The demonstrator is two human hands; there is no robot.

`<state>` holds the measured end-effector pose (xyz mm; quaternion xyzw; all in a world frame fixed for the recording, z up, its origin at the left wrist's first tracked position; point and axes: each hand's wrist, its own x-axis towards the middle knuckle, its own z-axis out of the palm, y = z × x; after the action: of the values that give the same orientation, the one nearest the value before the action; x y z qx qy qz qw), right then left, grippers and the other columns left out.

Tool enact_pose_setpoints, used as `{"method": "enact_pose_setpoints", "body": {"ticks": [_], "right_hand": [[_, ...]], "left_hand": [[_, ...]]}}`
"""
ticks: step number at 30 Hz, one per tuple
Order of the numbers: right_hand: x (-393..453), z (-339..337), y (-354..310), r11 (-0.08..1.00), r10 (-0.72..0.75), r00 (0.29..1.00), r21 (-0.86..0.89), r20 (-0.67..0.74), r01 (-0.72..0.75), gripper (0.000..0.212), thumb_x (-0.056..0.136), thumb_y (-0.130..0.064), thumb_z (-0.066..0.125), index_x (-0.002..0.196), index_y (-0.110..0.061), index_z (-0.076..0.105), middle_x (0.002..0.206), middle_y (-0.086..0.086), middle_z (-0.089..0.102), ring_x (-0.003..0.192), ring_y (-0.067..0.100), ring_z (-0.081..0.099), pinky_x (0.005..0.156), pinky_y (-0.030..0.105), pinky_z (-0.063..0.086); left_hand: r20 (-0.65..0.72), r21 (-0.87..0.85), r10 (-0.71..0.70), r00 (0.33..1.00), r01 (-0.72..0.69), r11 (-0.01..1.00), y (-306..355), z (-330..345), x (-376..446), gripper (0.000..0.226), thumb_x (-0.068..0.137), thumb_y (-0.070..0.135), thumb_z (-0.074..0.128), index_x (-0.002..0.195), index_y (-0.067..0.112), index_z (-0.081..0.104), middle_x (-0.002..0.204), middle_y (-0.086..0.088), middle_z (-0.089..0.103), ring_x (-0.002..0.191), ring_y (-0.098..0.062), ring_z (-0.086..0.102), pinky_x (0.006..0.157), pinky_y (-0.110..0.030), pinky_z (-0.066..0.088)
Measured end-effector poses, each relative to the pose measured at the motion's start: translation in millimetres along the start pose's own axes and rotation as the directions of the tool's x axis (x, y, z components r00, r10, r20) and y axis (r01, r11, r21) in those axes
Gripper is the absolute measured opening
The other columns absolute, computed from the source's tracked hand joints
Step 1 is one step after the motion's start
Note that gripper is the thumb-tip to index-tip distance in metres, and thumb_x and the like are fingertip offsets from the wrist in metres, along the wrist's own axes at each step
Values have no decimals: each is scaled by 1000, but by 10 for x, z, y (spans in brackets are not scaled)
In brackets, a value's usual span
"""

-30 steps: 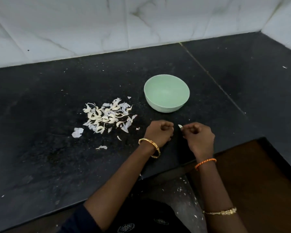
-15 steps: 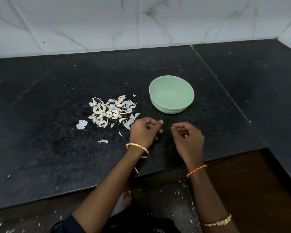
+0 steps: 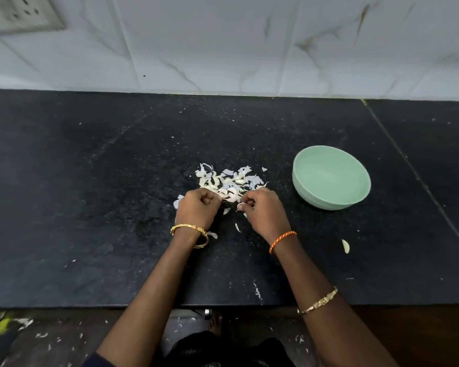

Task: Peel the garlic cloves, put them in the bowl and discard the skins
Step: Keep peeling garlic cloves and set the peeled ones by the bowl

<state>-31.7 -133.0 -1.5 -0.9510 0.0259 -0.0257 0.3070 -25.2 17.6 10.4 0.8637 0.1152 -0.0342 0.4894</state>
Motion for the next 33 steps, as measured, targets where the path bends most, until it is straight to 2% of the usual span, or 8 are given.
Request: {"method": "enact_pose_setpoints", "body": {"ticks": [2, 5, 9, 14, 19, 24, 28, 33], "right_hand": [[16, 10, -2, 1000, 3, 1000, 8, -12, -2, 1, 82, -14, 72, 83, -15, 71, 90, 6, 64, 88, 24, 58, 81, 39, 50], [49, 19, -3, 1000, 3, 1000, 13, -6, -3, 21, 81, -4, 69, 68, -19, 62, 80, -1, 61, 82, 21, 57, 78, 36, 51], [60, 47, -4, 1000, -9, 1000, -11, -17, 9, 18, 82, -3, 68, 70, -15, 63, 78, -6, 52, 83, 19, 53, 74, 31, 47], [59, 13, -28, 998, -14, 1000, 54, 7, 13, 9, 85, -7, 65, 82, -10, 72, 82, -3, 64, 83, 18, 59, 80, 36, 51], [258, -62, -172, 988, -31, 997, 150, -72, 42, 8, 87, -6, 65, 88, -7, 73, 88, 2, 63, 66, 2, 52, 67, 13, 48], [388, 41, -196, 999, -3, 1000, 39, 15, 3, 4, 85, -10, 69, 89, -9, 71, 90, 2, 60, 77, 13, 60, 75, 30, 55], [465, 24, -268, 999, 26, 997, -40, 70, -23, 10, 83, -9, 65, 74, -6, 66, 69, 3, 61, 67, 18, 59, 68, 34, 56], [477, -61, -273, 969, 148, 981, 183, 122, -169, 13, 78, -15, 72, 69, -8, 65, 59, -3, 60, 54, 7, 55, 59, 24, 51]], "left_hand": [[24, 8, 9, 1000, -9, 1000, -7, -14, 23, 10, 84, 21, 68, 75, 17, 68, 72, -3, 67, 66, -12, 57, 71, -31, 52], [60, 40, 30, 998, -32, 999, -6, -20, 74, 11, 83, 20, 69, 73, 19, 67, 70, 1, 66, 65, -11, 58, 69, -29, 51], [111, 70, 60, 992, -68, 995, -2, -25, 148, 10, 83, 21, 70, 73, 18, 69, 67, 4, 64, 63, -7, 57, 63, -24, 47], [92, 69, 57, 994, -64, 996, 54, -37, 297, 17, 83, 27, 70, 72, 13, 70, 57, 6, 56, 55, -8, 50, 60, -25, 44], [72, 71, 63, 995, -69, 995, 92, -25, 464, 7, 80, 20, 69, 75, 15, 70, 55, 7, 54, 49, -7, 47, 53, -23, 39], [53, 47, 44, 998, -47, 998, 84, 30, 549, 12, 81, 24, 70, 70, 20, 67, 57, 5, 56, 52, -11, 51, 56, -26, 45], [58, 51, 42, 997, -45, 998, 46, 7, 616, 13, 82, 26, 71, 72, 20, 66, 66, 0, 64, 63, -15, 59, 63, -30, 50], [128, 8, 79, 989, -80, 997, 98, -19, 665, 11, 86, 21, 67, 77, 15, 70, 62, 5, 58, 57, -6, 50, 57, -21, 41]]}}
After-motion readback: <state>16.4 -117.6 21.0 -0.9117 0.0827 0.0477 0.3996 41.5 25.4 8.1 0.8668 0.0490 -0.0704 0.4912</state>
